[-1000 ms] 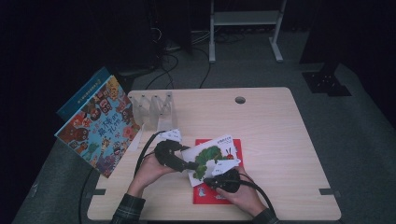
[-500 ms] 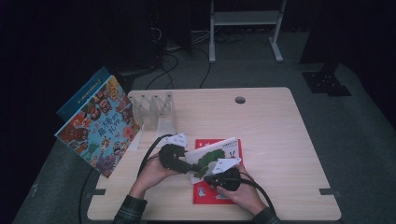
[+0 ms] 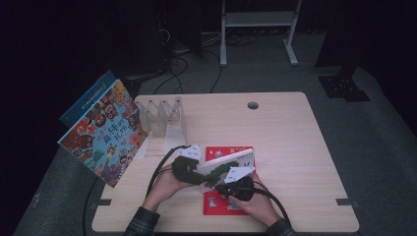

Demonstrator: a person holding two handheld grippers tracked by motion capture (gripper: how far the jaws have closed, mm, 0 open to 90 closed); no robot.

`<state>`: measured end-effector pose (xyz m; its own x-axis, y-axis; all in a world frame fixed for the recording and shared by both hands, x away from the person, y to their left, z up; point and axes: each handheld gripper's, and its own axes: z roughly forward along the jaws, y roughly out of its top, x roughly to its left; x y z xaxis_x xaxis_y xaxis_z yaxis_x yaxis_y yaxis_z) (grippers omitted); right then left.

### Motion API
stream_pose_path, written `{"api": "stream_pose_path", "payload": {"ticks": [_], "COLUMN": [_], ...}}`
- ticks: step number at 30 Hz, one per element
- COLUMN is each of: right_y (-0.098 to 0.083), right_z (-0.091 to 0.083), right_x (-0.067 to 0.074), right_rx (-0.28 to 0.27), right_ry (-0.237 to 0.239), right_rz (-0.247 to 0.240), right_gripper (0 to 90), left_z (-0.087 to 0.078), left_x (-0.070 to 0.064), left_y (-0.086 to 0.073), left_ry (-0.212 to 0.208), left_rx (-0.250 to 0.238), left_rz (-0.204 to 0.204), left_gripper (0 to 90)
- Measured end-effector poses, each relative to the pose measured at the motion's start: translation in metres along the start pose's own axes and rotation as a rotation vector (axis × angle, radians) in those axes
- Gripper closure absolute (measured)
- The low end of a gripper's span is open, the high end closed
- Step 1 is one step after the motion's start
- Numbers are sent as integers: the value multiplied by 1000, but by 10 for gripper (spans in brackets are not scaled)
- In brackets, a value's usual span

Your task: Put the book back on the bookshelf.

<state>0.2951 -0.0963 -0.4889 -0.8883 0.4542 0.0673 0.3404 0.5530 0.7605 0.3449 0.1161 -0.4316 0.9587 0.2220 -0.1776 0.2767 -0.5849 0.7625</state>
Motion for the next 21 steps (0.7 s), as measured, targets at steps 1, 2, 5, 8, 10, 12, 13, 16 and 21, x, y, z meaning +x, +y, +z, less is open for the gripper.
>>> {"api": "stream_pose_path", "payload": {"ticks": [1,2,5,8,10,12,13,16,21], "right_y": [0,0,0,0,0,0,0,0,0], "right_z": [0,0,0,0,0,0,0,0,-6], "right_x": [0,0,0,0,0,0,0,0,1], "right_rx": [0,0,-1,-2,-2,-1,-2,-1,0], "right_ry": [0,0,0,-1,-2,-2,-2,-2,-16], "right_rz": [0,1,1,-1,-3,-3,-4,-5,-11], "right_gripper": [875,875,869,863,862,863,863,850,785], "left_z": [0,0,0,1,3,6,7,6,5], "left_x": [0,0,0,2,2,1,0,0,1], "left_y": [0,0,0,-2,-2,-2,-2,-1,-3], "left_ry": [-2,-4,10,3,-1,-1,10,45,48], "left_rx": [-1,-2,-4,-17,-20,-13,-12,-10,-27], "left_rz": [1,0,3,-6,-8,-5,1,-1,-17], "left_gripper": [672,698,711,712,703,699,697,743,749]}}
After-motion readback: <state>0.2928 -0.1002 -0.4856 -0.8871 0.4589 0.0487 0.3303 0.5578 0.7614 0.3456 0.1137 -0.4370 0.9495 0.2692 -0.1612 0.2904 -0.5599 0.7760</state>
